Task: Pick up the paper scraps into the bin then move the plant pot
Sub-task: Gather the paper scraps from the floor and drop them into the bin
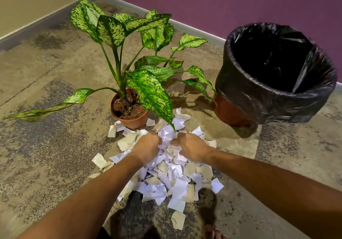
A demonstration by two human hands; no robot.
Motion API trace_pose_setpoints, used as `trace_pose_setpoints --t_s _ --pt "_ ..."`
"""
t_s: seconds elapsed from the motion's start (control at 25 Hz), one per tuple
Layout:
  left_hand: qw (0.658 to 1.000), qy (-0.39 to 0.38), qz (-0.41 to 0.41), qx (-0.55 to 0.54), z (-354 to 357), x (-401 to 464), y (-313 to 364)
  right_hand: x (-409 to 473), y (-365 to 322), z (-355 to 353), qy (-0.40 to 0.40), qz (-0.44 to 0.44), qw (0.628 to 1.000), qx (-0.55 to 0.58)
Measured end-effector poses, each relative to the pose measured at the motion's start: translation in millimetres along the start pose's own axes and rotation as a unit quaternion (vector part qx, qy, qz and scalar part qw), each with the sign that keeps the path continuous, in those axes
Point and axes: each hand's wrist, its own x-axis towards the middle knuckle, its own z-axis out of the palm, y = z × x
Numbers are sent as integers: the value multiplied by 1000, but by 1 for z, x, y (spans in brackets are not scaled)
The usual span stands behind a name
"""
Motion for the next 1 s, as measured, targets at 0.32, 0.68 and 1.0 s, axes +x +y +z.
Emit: trace_pose_setpoints --t_s 0.32,0.68,1.0 --pt "994 81 -8 -77 -20 1 15 -5 3 -27 60 39 997 -26" --pt "978 182 51 -88 -42 1 59 -75 15 -110 184 112 976 16" --pt "932 278 135 -188 -87 -12 144 -133 48 -240 448 178 874 61"
